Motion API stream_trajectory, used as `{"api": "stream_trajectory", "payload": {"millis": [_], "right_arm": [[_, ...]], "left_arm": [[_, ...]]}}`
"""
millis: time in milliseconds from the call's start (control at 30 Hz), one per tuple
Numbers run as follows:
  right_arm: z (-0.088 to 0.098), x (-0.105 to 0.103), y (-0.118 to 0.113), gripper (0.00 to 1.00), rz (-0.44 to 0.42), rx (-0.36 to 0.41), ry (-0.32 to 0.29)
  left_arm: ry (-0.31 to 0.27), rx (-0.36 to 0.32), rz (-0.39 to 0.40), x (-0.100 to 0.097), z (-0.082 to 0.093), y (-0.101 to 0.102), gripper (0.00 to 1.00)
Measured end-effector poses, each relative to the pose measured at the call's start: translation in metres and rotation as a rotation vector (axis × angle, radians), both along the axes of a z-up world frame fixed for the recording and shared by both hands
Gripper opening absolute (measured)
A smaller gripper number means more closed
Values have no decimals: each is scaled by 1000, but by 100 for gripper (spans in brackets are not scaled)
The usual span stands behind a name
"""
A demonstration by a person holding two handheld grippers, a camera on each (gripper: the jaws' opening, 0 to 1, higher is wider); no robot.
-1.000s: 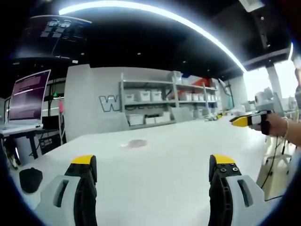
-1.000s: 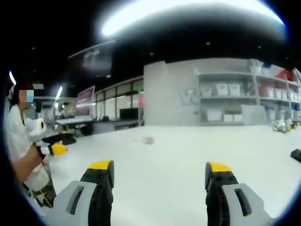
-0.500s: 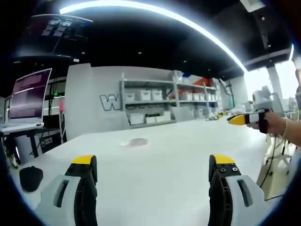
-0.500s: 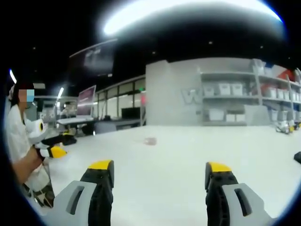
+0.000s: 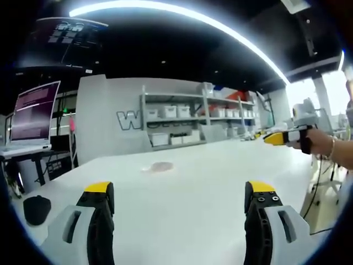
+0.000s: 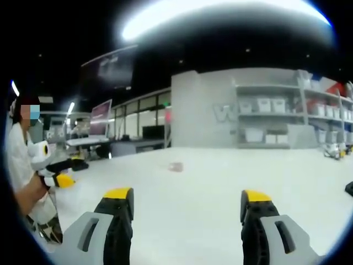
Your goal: Open the resealable bag by pulling the two sides of the seal apart until the entire bag opening is separated and visibly accessible.
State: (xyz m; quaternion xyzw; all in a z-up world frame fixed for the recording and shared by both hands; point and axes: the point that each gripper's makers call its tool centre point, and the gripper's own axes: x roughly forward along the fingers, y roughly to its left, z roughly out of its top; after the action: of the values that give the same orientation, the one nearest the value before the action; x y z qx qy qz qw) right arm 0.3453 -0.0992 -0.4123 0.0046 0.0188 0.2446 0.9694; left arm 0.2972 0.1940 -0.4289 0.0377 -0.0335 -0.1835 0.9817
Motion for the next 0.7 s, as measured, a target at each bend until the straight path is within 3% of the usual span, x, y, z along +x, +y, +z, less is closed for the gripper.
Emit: {"api": "stream_trajectory", "payload": {"millis": [700], "right_arm": [[2,16,10,80,10,-18,14]], "left_arm": [[-7,4,-6,-1,5,0,96]]}}
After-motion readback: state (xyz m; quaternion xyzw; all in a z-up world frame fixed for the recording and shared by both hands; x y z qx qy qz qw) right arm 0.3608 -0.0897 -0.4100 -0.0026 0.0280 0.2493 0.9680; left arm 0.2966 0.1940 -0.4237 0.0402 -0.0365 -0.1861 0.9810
